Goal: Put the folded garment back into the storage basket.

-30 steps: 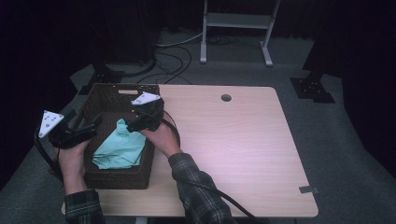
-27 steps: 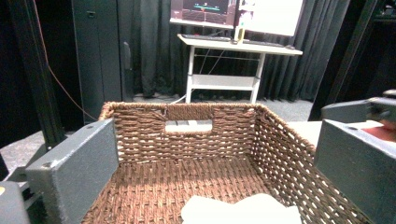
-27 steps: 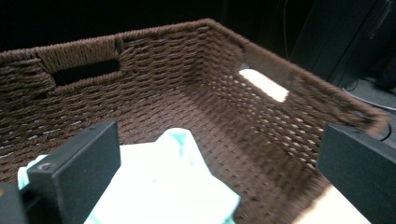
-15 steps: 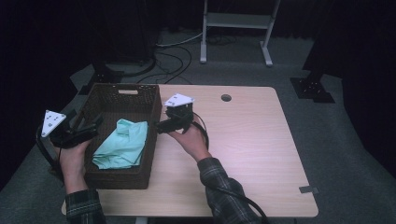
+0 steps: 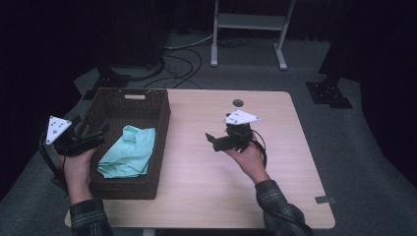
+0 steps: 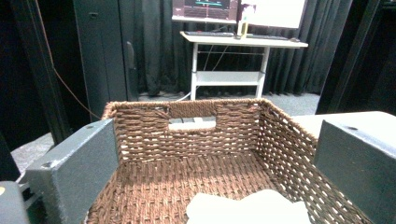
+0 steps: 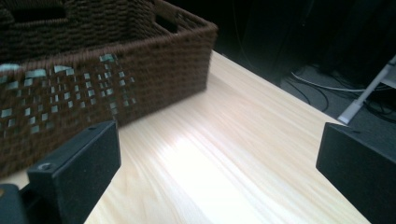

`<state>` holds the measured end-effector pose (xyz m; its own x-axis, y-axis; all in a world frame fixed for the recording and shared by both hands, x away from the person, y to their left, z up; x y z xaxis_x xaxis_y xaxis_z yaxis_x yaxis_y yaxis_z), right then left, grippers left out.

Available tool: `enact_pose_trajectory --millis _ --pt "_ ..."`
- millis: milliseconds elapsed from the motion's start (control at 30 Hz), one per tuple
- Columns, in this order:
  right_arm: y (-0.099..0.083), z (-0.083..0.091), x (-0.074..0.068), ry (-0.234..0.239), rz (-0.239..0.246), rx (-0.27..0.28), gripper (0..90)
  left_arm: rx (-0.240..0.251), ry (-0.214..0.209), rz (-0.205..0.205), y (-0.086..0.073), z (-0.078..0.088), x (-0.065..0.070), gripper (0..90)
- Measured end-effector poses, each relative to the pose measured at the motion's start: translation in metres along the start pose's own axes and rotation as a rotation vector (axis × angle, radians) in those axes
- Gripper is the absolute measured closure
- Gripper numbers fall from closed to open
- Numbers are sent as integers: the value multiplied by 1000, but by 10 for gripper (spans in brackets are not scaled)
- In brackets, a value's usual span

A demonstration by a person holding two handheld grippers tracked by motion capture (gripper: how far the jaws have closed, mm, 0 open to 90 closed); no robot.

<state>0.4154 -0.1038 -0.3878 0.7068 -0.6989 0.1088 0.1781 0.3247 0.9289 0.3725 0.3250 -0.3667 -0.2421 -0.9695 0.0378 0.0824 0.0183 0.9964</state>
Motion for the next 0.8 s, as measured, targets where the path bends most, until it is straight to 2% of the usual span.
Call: enact_pose_trajectory --millis 33,67,133,167,200,333,367,400,433,467,500,533,600,633,667,800 --pt "0 0 0 0 0 0 0 0 0 0 0 0 0 0" --pt "-12 15 8 -3 -1 -13 0 -3 6 -8 0 0 1 0" --pt "-26 29 16 -9 -8 -23 0 -2 14 -13 0 0 1 0" --pt "-26 29 16 -9 -8 -23 0 -2 14 -13 0 0 1 0" --pt "-43 43 25 -15 -27 -36 0 -1 21 -14 0 0 1 0" --pt "-77 70 42 -32 -60 -71 0 2 29 -13 0 -1 2 0" --pt "-77 70 42 -32 -60 -71 0 2 29 -13 0 -1 2 0" --pt "-95 83 49 -41 -81 -89 0 1 27 -14 0 -2 3 0" --pt "-95 83 49 -41 -81 -89 0 1 27 -14 0 -2 3 0" --pt "-112 94 55 -49 -94 -110 0 -4 27 -22 0 -3 5 0" --pt "-112 94 55 -49 -94 -110 0 -4 27 -22 0 -3 5 0" --pt "-127 104 61 -58 -102 -132 0 -4 24 -27 0 -4 7 0" --pt "-138 112 66 -48 -118 -162 0 -11 23 -30 -1 -5 8 0" --pt "-138 112 66 -48 -118 -162 0 -11 23 -30 -1 -5 8 0" --pt "-148 120 68 -47 -123 -180 0 -20 28 -44 -1 -6 10 0" --pt "-166 134 71 -43 -143 -232 0 -34 30 -57 -2 -7 12 0"
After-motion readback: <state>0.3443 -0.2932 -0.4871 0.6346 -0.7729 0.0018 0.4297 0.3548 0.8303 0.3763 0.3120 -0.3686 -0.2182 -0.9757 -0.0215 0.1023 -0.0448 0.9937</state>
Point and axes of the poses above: each handheld gripper's, and its own axes: z roughly backward along the jaws, y roughly out of its top, x roughly to its right, the point moved 4 cm from there along -z, roughly forward along the jaws, and after that the axes turned 3 degrees about x, right-handed, at the moved point
